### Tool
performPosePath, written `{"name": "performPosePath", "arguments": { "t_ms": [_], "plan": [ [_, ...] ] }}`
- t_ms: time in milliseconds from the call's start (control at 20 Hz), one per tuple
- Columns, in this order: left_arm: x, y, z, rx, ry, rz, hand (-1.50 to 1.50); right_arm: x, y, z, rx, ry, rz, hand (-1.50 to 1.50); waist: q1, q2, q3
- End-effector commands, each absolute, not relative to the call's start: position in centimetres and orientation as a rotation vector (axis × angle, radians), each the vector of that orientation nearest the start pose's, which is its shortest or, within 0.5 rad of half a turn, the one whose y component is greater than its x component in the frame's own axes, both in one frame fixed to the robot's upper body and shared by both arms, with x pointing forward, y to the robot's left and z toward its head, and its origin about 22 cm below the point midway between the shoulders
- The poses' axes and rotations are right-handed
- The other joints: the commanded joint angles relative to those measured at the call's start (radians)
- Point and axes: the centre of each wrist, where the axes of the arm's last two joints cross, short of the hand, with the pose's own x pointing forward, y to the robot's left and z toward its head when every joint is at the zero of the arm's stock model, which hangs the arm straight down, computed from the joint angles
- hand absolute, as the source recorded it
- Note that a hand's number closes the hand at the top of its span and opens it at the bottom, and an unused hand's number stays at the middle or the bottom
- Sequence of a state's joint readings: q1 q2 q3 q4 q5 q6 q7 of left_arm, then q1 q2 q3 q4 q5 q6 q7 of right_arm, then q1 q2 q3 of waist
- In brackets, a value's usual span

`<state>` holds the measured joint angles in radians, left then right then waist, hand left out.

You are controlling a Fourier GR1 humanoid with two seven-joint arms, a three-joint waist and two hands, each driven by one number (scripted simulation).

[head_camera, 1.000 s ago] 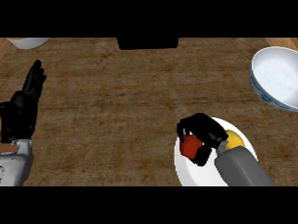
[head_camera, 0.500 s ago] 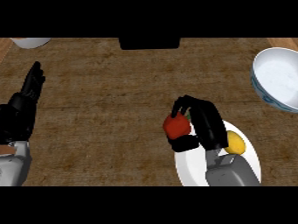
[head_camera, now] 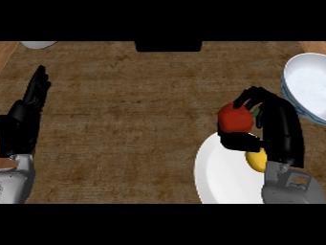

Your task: Pick the bell pepper from the plate and place it in the bowl

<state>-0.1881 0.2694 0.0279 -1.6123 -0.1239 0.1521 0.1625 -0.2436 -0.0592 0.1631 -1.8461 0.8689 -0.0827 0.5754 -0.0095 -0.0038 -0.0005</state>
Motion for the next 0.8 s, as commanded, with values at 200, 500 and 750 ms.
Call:
{"name": "performPosePath", "arguments": {
  "t_ms": [200,500,750],
  "plan": [
    [29.0,26.7,8.7,0.375,-1.635,-0.168,0.00,30.3,-26.2,14.5,-0.930,-1.586,0.177,1.50,0.010,0.006,0.001],
    [28.4,27.0,7.9,0.375,-1.645,-0.178,0.00,30.5,-33.4,10.5,-1.002,-1.590,0.098,1.50,0.014,0.007,0.002],
    [28.9,27.0,8.1,0.396,-1.659,-0.180,0.00,33.4,-38.2,10.4,-1.208,-1.513,0.162,1.50,0.025,0.010,0.001]
  ]
}}
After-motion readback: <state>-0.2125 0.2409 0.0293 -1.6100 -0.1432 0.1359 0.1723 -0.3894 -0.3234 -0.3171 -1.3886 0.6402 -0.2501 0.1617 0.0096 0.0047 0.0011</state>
